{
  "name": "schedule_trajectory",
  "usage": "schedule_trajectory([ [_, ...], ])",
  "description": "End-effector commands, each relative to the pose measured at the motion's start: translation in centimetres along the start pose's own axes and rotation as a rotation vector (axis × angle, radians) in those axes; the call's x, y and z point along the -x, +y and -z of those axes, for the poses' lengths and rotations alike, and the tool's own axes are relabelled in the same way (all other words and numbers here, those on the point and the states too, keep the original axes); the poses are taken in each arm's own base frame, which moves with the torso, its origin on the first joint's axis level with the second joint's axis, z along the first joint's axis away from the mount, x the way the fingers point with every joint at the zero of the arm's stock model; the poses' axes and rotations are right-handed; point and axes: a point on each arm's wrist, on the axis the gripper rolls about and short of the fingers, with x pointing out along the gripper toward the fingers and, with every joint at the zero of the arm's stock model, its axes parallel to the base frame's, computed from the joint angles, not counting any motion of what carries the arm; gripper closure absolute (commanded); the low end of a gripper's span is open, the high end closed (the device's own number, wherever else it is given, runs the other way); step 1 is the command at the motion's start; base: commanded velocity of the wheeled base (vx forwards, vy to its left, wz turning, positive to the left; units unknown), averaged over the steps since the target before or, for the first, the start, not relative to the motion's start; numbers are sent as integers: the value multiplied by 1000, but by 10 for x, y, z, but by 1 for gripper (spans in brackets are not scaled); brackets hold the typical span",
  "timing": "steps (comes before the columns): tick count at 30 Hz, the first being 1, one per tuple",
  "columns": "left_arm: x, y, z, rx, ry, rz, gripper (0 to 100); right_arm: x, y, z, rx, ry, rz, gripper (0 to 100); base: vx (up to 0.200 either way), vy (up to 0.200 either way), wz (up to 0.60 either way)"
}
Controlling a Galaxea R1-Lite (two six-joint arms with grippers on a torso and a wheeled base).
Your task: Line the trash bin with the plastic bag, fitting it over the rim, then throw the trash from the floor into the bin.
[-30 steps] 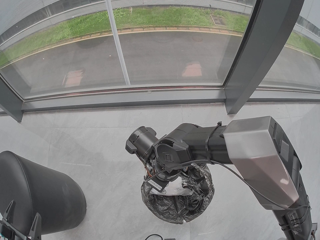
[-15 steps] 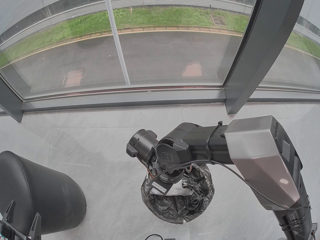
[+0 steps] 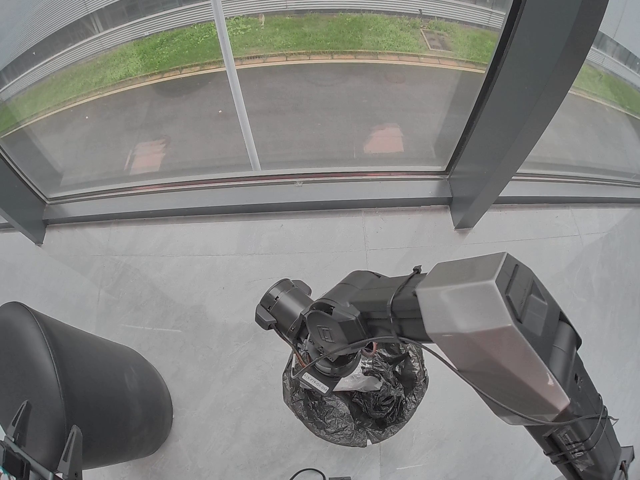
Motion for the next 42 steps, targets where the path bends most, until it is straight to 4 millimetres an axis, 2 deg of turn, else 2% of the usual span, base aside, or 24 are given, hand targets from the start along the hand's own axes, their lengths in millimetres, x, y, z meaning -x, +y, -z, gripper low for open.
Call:
schedule_trajectory([
  [1, 0, 0, 5, 1, 3, 0, 0, -32, 11, 3, 15, 32, -2, 100, 0, 0, 0],
  [13, 0, 0, 5, 2, 3, 0, 0, -61, 11, 4, -9, 22, 4, 100, 0, 0, 0],
  [17, 0, 0, 5, 2, 3, 0, 0, -65, 9, 5, -14, 26, 7, 100, 0, 0, 0],
  [27, 0, 0, 5, 2, 1, 0, 0, -86, -4, 9, -51, 40, 15, 100, 0, 0, 0],
  [42, 0, 0, 5, 4, 1, 0, 0, -115, 8, 15, -36, 43, 13, 100, 0, 0, 0],
])
